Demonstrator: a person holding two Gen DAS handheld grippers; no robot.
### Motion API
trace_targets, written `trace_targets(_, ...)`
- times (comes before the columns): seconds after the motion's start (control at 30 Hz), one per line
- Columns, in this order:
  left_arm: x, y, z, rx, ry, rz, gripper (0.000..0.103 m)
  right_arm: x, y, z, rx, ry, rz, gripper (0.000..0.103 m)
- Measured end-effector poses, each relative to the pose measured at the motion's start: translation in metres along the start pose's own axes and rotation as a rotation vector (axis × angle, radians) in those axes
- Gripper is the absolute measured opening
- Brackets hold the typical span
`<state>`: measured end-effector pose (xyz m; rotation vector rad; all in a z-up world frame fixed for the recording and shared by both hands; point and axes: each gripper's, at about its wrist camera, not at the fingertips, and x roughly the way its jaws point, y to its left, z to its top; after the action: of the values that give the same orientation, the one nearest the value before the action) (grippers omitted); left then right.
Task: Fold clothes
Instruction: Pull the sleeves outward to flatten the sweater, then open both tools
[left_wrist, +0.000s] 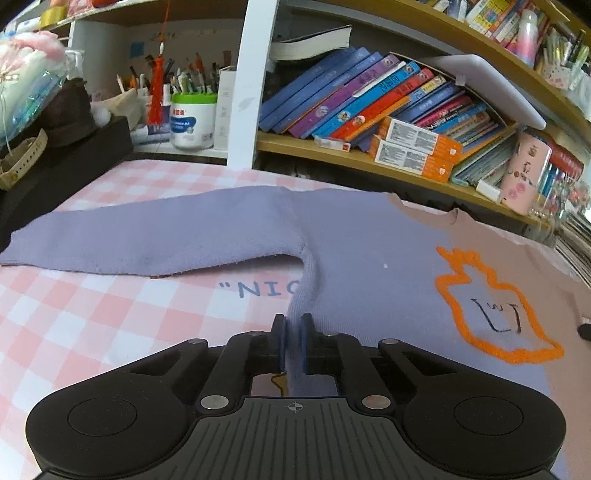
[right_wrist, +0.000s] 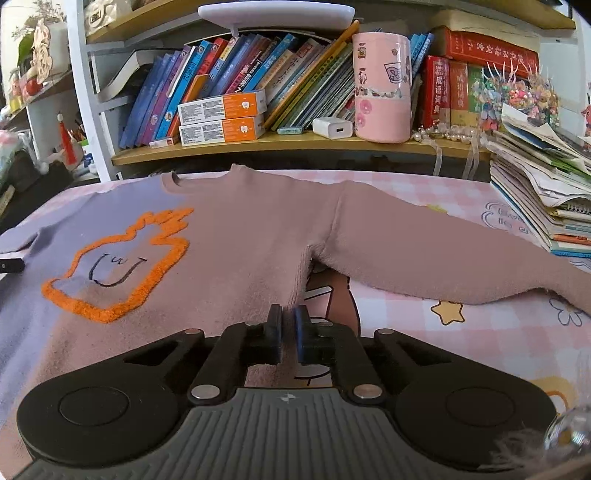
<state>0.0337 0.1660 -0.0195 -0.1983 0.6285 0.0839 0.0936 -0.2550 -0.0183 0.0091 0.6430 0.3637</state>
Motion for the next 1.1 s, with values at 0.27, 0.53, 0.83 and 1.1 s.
trace_targets(0.27,0.005,0.004,0.008,0.015,0.024,-0.008,0.005,0.001,0.003,0.0,0.006,-0.001,0.002,0.007)
trace_targets(0.53,0.0,0.003,0.001,0.002,0.01,-0.01,0.004,0.001,-0.001,0.0,0.025,-0.006,-0.013,0.007)
trace_targets(0.83,-0.001,0.0,0.001,0.02,0.009,-0.003,0.005,0.002,-0.003,0.001,0.023,-0.004,-0.013,0.007)
trace_targets(1.1,-0.02,-0.022,-0.009,0.111,-0.09,0.034,0.041,-0.014,0.004,0.004,0.001,-0.117,-0.098,0.052)
